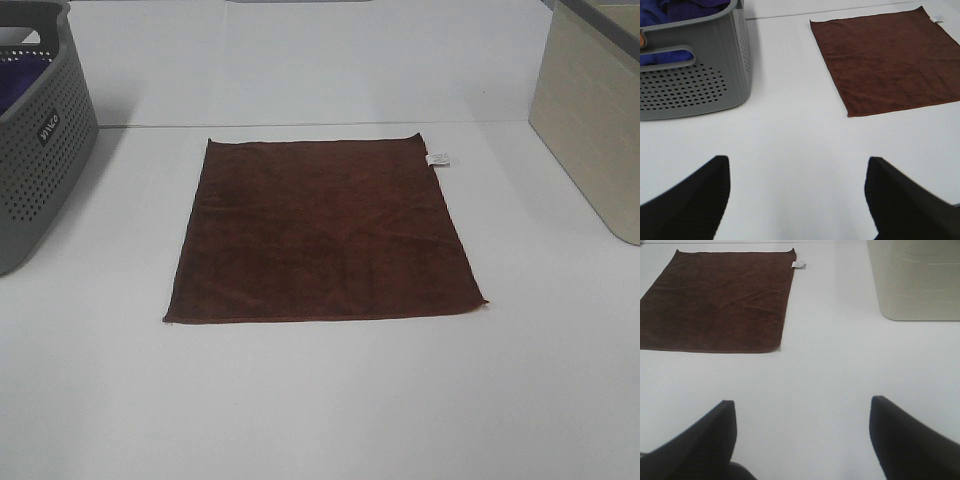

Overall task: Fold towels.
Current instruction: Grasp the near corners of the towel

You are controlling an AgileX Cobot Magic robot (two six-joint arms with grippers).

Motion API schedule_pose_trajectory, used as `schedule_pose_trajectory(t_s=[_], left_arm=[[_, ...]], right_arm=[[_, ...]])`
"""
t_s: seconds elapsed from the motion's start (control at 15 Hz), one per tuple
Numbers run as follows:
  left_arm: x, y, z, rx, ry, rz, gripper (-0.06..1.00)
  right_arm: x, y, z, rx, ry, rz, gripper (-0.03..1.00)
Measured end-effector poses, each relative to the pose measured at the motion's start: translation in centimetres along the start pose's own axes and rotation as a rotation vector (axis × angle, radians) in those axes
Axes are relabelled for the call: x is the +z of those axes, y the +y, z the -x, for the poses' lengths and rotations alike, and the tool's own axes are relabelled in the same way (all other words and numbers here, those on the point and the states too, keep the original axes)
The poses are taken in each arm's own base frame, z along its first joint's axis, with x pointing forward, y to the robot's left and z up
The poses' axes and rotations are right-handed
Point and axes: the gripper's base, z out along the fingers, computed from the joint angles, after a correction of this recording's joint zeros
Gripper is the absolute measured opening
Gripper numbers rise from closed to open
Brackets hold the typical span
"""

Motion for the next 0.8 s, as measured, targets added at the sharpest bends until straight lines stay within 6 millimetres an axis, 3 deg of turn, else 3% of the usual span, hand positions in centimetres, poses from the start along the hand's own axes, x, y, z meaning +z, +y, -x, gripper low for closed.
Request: schedule_pose_trajectory(t_s=[0.8], left_arm=[[0.0, 0.0, 0.0, 0.0, 0.0, 0.0, 0.72]], right_arm=[[0.0, 0.0, 0.0, 0.0, 0.0, 0.0, 0.7]])
